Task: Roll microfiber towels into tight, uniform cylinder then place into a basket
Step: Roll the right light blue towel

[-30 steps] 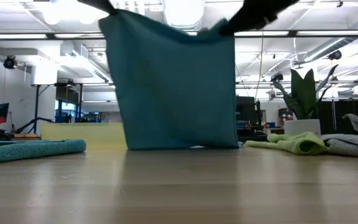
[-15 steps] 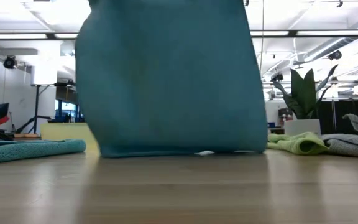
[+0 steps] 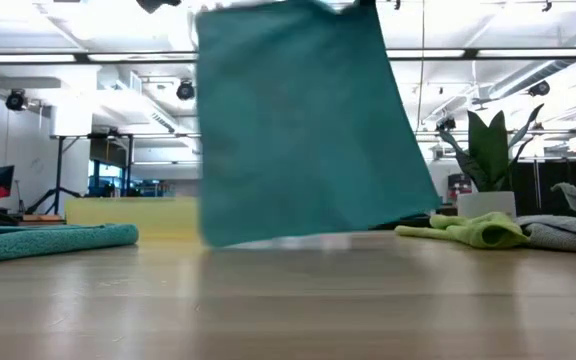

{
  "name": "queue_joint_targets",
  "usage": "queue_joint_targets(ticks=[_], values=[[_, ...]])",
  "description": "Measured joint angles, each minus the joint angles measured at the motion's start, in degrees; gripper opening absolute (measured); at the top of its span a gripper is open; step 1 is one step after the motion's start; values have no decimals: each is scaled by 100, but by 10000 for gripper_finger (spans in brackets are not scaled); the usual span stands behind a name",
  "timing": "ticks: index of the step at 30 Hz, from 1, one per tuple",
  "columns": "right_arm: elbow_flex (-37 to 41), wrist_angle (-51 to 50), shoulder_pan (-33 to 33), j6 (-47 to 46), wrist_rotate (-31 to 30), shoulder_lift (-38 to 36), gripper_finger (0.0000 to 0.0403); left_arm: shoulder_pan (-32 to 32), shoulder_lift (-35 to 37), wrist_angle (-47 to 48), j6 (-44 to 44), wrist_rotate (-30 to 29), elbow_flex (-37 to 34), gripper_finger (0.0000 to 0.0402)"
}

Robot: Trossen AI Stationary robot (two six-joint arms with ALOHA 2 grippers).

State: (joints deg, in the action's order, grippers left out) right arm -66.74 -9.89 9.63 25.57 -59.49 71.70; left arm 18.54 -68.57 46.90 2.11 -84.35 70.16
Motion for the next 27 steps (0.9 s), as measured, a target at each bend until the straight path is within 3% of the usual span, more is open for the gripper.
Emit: queue_joint_targets(ticks=[5,9,11,14,16,23,27], values=[[77,-70,276,-217,412,1,9,438,-27,-77,106,42,112,0],[389,-225,460,-657,797,7,9,813,-49,-141,-315,381,43,0],[542,-206,475,-869,805,7,9,864,-90,-141,-623,1149,29,0],[647,-193,474,-1210,826,7,9,842,-171,-207,-1239,2999,-30,0],[655,-145,476,-1298,908,12,9,816,-307,-433,-1367,3734,-181,0],[474,96,590,-1468,999,59,8,714,-950,-1611,-1167,3401,-1237,0],[427,123,612,-1468,1023,59,9,620,-1330,-3082,-722,3409,-1852,26]])
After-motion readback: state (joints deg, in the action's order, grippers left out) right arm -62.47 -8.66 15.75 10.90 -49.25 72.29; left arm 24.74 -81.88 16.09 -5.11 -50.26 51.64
